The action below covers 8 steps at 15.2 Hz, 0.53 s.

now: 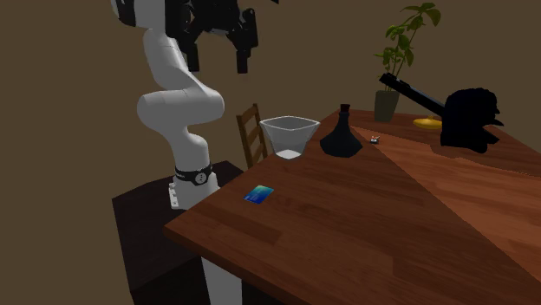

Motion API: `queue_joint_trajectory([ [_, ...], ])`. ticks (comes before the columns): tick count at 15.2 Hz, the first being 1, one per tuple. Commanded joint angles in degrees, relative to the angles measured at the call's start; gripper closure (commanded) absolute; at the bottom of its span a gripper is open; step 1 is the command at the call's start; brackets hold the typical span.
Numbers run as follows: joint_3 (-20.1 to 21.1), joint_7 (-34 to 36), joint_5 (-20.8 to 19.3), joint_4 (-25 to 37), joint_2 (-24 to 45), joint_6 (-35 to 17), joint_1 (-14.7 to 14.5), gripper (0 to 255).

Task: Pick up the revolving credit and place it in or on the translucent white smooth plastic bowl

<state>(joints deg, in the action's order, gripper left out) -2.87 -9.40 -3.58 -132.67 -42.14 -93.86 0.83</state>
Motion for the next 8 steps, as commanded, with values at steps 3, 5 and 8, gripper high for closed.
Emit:
queue_joint_trajectory([
  [3, 1.93, 6.50, 0.87, -5.50, -4.01, -1.89, 1.78, 0],
  [5, 4.17, 13.02, 2.12, -10.70, -7.92, -3.57, 3.48, 0],
  [8, 8.16, 22.97, 4.78, -17.92, -13.54, -5.74, 5.62, 0],
])
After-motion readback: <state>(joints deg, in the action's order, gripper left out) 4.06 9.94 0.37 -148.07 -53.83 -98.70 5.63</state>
